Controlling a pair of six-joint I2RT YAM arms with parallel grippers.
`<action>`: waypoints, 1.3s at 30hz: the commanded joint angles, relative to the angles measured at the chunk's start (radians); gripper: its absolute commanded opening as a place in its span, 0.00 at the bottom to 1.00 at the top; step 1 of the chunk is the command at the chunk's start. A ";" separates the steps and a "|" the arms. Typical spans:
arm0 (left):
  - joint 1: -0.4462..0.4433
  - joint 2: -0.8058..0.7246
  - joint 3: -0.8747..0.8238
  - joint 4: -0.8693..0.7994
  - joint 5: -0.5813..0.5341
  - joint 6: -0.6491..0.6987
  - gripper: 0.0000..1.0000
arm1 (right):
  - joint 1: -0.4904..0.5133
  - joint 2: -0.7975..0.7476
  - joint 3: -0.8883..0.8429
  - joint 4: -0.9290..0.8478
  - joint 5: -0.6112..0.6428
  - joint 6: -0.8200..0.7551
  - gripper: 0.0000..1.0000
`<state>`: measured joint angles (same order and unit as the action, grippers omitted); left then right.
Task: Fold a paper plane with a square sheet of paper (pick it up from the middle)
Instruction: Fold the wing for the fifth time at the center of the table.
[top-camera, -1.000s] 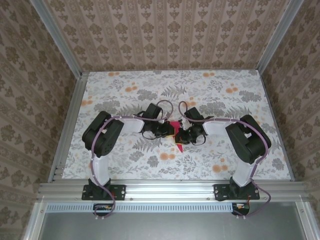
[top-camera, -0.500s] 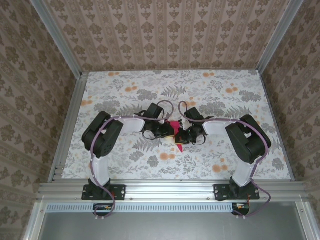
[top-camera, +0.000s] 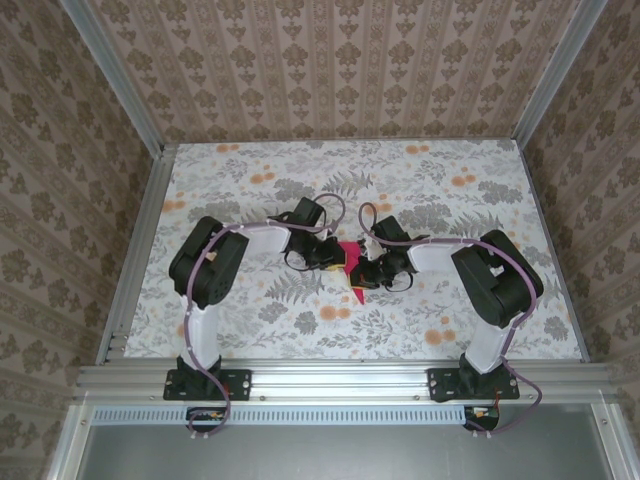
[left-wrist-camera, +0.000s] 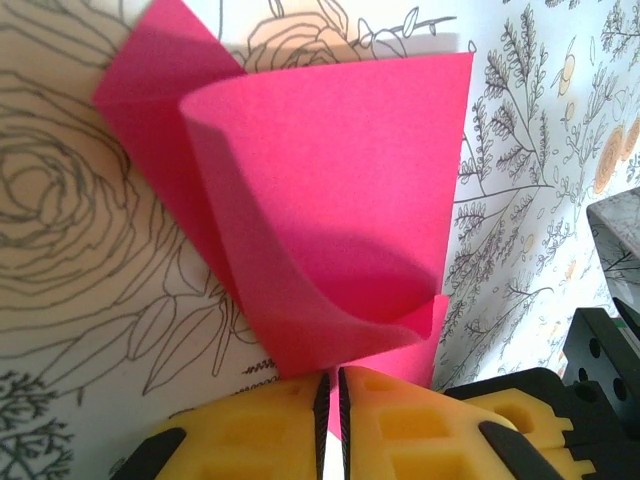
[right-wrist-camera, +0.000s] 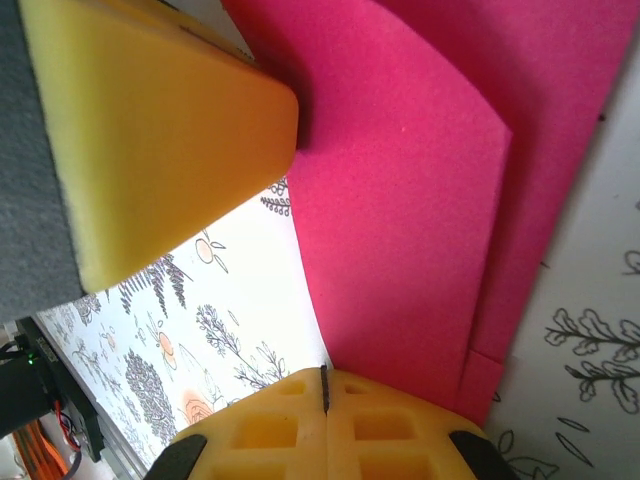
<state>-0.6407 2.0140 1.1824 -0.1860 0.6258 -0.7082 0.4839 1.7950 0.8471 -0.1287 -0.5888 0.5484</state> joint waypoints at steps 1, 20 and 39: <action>0.052 0.053 0.044 -0.004 -0.099 0.044 0.16 | 0.005 0.076 -0.075 -0.132 0.117 -0.018 0.01; 0.111 0.142 0.207 -0.102 -0.104 0.115 0.20 | 0.005 0.088 -0.089 -0.140 0.124 -0.029 0.00; 0.158 0.054 0.239 -0.080 -0.084 0.181 0.26 | 0.004 0.006 -0.074 -0.092 0.044 -0.028 0.01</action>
<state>-0.4793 2.1307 1.4235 -0.2958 0.5636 -0.5655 0.4820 1.7878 0.8280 -0.0780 -0.5957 0.5442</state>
